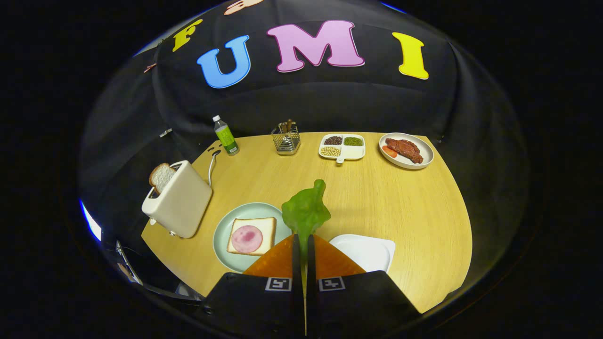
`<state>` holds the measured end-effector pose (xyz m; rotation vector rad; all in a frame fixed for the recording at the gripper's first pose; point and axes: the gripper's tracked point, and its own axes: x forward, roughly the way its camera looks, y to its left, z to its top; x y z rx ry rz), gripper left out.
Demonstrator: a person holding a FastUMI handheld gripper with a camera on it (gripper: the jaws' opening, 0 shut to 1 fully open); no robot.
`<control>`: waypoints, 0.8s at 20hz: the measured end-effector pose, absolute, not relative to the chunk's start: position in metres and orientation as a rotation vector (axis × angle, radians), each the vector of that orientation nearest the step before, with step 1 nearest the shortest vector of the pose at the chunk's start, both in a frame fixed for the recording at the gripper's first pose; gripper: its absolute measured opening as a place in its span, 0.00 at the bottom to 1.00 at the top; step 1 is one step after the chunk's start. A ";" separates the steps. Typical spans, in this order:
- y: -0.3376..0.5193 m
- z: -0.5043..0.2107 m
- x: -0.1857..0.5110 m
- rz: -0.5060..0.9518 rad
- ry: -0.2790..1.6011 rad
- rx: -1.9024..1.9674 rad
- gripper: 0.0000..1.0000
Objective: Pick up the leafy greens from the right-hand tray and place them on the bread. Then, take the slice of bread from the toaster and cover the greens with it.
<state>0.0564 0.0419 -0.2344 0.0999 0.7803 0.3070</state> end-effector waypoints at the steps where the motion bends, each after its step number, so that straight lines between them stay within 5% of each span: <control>1: 0.050 -0.233 0.057 0.315 0.784 0.099 0.06; 16: 0.180 -0.264 0.059 0.399 0.904 0.138 0.06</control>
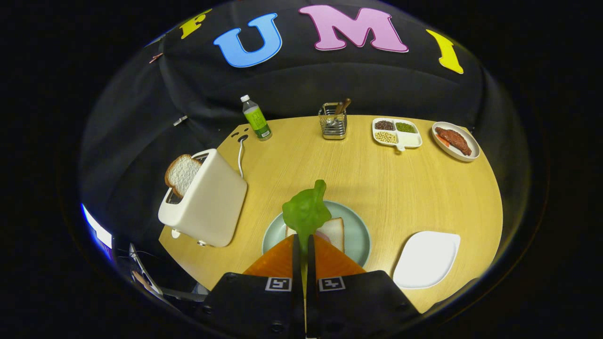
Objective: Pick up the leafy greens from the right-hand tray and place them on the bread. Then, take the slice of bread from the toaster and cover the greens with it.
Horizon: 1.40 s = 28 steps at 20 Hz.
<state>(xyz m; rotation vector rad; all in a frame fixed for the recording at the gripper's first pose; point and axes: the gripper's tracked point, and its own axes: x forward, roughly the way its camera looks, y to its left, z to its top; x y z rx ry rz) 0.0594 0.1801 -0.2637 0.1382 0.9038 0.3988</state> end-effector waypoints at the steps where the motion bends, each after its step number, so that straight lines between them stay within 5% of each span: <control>1: 0.184 -0.265 0.060 0.405 0.901 0.139 0.06; 8: 0.196 -0.289 0.059 0.438 0.940 0.109 0.07; 12: 0.188 -0.303 0.062 0.421 0.954 0.064 0.17; 14: 0.185 -0.307 0.064 0.410 0.952 0.052 0.28; 19: 0.186 -0.306 0.067 0.404 0.906 0.032 0.94; 20: 0.188 -0.298 0.068 0.402 0.882 0.043 0.98; 28: 0.219 -0.208 0.093 0.394 0.620 0.042 0.99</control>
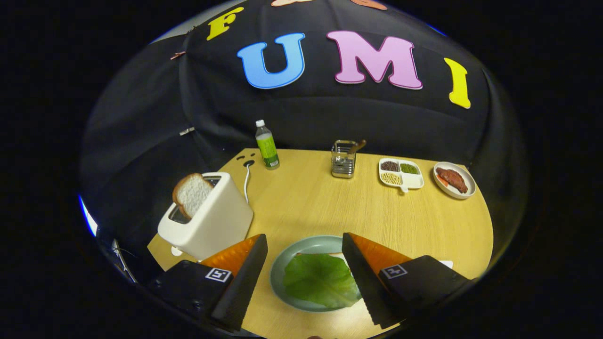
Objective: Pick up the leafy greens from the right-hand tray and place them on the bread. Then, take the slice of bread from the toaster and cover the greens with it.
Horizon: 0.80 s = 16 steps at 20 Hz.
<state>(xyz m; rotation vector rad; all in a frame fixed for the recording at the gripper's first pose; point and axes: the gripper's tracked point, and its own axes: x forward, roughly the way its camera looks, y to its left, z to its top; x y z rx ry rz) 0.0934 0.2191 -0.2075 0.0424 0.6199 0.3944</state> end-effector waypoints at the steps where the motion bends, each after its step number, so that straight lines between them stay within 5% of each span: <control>1: 0.227 -0.200 0.096 0.404 0.597 0.031 0.99; 16: 0.371 -0.160 0.091 0.622 0.492 -0.039 0.99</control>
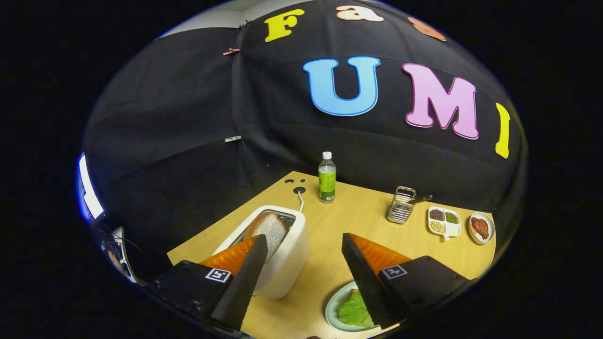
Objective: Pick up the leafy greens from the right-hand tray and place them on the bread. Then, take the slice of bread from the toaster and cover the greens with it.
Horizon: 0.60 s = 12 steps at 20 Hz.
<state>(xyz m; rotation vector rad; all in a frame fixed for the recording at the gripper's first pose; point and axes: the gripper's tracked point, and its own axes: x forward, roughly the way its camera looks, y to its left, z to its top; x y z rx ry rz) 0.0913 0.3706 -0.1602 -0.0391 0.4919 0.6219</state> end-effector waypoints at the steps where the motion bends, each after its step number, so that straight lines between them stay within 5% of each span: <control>1: 0.378 -0.165 0.091 0.633 0.500 -0.045 0.99; 12: 0.442 -0.210 0.103 0.658 0.543 -0.105 0.99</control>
